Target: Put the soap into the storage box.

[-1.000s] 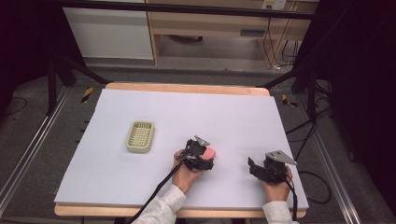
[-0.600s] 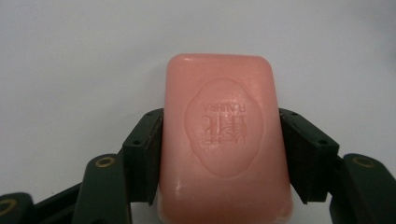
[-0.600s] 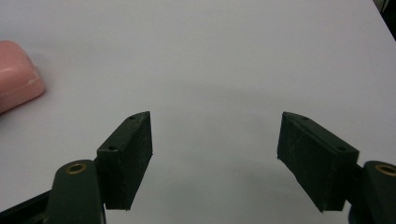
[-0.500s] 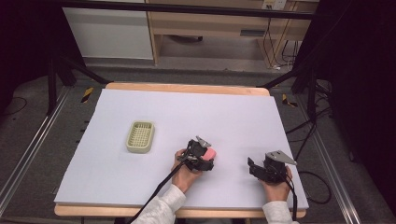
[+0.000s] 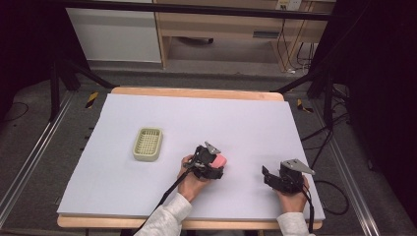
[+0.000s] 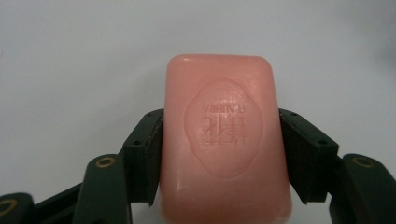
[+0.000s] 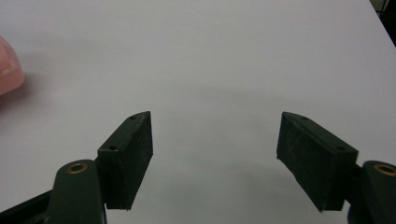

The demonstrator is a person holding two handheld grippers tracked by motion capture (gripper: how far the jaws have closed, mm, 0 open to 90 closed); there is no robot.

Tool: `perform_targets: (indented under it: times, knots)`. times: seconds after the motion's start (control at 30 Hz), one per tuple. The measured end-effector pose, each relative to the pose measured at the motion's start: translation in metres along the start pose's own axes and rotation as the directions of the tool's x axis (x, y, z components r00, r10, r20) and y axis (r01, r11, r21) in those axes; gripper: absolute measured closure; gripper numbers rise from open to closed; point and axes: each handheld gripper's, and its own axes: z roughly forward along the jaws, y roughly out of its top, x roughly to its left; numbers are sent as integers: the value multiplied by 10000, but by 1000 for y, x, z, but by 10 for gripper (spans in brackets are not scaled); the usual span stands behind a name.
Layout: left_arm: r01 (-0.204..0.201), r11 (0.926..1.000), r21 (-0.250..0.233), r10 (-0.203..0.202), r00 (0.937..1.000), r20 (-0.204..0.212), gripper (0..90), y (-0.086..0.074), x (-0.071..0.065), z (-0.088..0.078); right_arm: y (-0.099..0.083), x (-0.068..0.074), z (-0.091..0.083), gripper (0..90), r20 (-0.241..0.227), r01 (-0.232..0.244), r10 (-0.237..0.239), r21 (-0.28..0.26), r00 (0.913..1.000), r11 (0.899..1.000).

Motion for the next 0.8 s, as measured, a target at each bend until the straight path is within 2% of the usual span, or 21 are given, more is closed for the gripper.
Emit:
perform_targets:
  times: [0.17,0.47,0.6,0.8]
  knots:
    - [-22,9995,-301,24,10000,69,370,1,9,-16,0,0,0,270,-1,-14,14,-3,10000,10000]
    - [283,9970,-714,-288,9996,-68,370,-1,31,-41,0,0,0,269,32,-11,11,5,10000,10000]
    - [466,9944,-944,-483,9987,-161,370,-3,38,-49,0,0,0,267,63,2,-2,1,10000,10000]
    - [543,9935,-1004,-573,9980,-273,370,-6,47,-57,-1,0,0,267,73,-14,14,7,10000,10000]
